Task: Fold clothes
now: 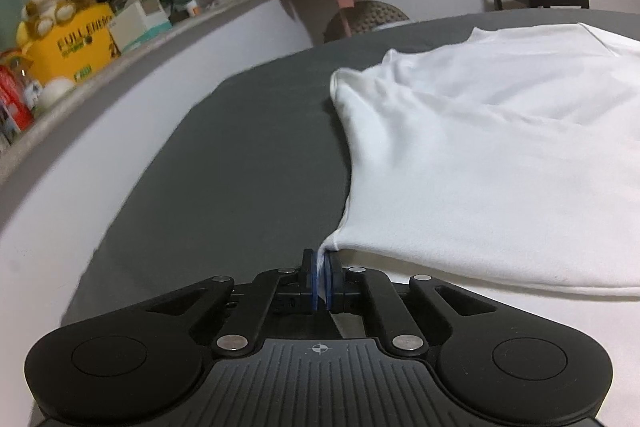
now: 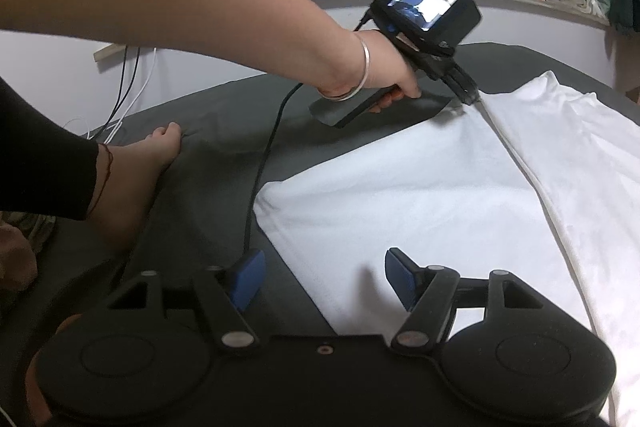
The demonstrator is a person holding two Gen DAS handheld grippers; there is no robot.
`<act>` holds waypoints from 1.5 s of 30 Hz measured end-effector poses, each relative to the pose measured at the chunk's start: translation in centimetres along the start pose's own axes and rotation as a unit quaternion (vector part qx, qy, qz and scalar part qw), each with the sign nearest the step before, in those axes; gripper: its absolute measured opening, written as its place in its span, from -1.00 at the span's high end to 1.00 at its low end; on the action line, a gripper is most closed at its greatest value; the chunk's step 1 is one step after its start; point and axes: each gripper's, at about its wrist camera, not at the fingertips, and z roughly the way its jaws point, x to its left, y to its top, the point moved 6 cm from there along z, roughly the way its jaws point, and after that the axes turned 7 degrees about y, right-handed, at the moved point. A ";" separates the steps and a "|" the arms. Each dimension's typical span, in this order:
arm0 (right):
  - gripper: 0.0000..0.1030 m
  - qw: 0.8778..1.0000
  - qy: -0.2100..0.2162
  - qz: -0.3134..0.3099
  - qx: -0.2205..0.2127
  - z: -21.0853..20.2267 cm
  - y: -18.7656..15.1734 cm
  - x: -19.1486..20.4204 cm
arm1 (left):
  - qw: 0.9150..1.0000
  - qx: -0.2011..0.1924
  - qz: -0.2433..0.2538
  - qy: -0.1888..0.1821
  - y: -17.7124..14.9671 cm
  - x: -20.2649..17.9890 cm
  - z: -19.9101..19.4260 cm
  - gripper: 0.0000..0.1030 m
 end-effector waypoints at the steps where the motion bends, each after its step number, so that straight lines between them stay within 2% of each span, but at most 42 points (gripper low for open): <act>1: -0.28 1.000 0.000 0.001 0.002 0.1 0.0 0.0 | 1.000 0.002 -0.002 -0.003 -0.1 0.1 0.1 0.93; 3: -0.28 1.000 0.001 0.006 0.007 0.2 -0.2 -0.2 | 1.000 0.004 -0.004 -0.005 -0.1 0.0 0.1 0.92; 5: -0.28 1.000 0.002 0.017 0.013 0.3 -0.2 -0.6 | 1.000 0.004 0.005 0.004 -0.2 -0.1 -0.1 0.79; 6: -0.29 1.000 0.002 0.023 0.013 0.2 -0.2 -0.7 | 1.000 0.004 0.006 0.017 -0.2 0.0 -0.3 0.58; 7: -0.29 1.000 0.003 0.027 0.012 0.1 -0.1 -0.8 | 0.999 0.003 0.006 0.031 -0.3 0.1 -0.5 0.24; 8: -0.29 0.999 0.003 0.032 0.010 -0.1 0.0 -1.0 | 0.999 0.003 0.007 0.045 -0.3 0.2 -0.8 -0.01; 9: -0.30 0.999 0.004 0.036 0.007 -0.4 0.2 -1.2 | 0.998 0.004 0.006 0.058 -0.4 0.4 -1.0 -0.61; 10: -0.32 0.999 0.005 0.041 0.004 -0.7 0.4 -1.5 | 0.998 0.008 -0.002 0.064 -0.7 0.8 -1.4 -0.83; 13: -0.33 0.997 0.005 0.071 -0.007 -2.0 1.2 -3.1 | 0.998 0.019 -0.021 0.061 -1.9 1.3 -2.9 -0.83; 17: -0.34 0.989 -0.020 0.139 -0.040 -5.3 2.8 -8.0 | 0.994 0.020 -0.065 0.084 -2.9 2.1 -5.4 -0.83; 19: -0.35 0.981 -0.044 0.180 -0.063 -7.5 3.7 -11.3 | 0.990 0.007 -0.101 0.097 -2.8 2.7 -7.2 -0.83; 22: -0.44 0.960 -0.084 0.247 -0.098 -11.2 4.4 -16.9 | 0.979 -0.032 -0.172 0.103 -2.1 3.1 -10.5 -0.83; 24: -0.49 0.948 -0.099 0.285 -0.105 -13.2 4.1 -20.2 | 0.969 -0.061 -0.226 0.073 -1.4 2.3 -12.6 -0.84; 26: -0.49 0.938 -0.103 0.313 -0.106 -14.6 3.3 -22.4 | 0.960 -0.078 -0.269 0.026 -1.0 0.5 -14.2 -0.83; 29: -0.49 0.919 -0.120 0.356 -0.122 -17.1 1.7 -25.4 | 0.955 -0.064 -0.289 -0.032 -1.1 -3.4 -15.7 -0.84; 32: -0.52 0.893 -0.158 0.394 -0.146 -20.1 -0.1 -28.7 | 0.963 -0.051 -0.255 -0.071 -0.9 -8.5 -16.9 -0.84; 34: -0.63 0.869 -0.204 0.417 -0.173 -22.4 -1.5 -31.1 | 0.968 -0.046 -0.222 -0.105 -0.7 -11.9 -17.5 -0.84; 38: -0.67 0.806 -0.299 0.463 -0.213 -26.6 -5.0 -36.0 | 0.973 -0.036 -0.164 -0.161 -0.5 -17.9 -18.3 -0.83; 40: -0.67 0.773 -0.339 0.486 -0.225 -28.4 -7.1 -37.7 | 0.975 -0.025 -0.141 -0.170 -0.8 -20.2 -18.6 -0.83; 43: -0.67 0.724 -0.372 0.523 -0.252 -30.4 -10.0 -39.7 | 0.975 -0.003 -0.117 -0.188 -1.5 -22.7 -18.4 -0.84; 45: -0.67 0.684 -0.397 0.549 -0.271 -31.3 -12.0 -40.5 | 0.976 0.011 -0.101 -0.191 -2.5 -23.9 -18.4 -0.83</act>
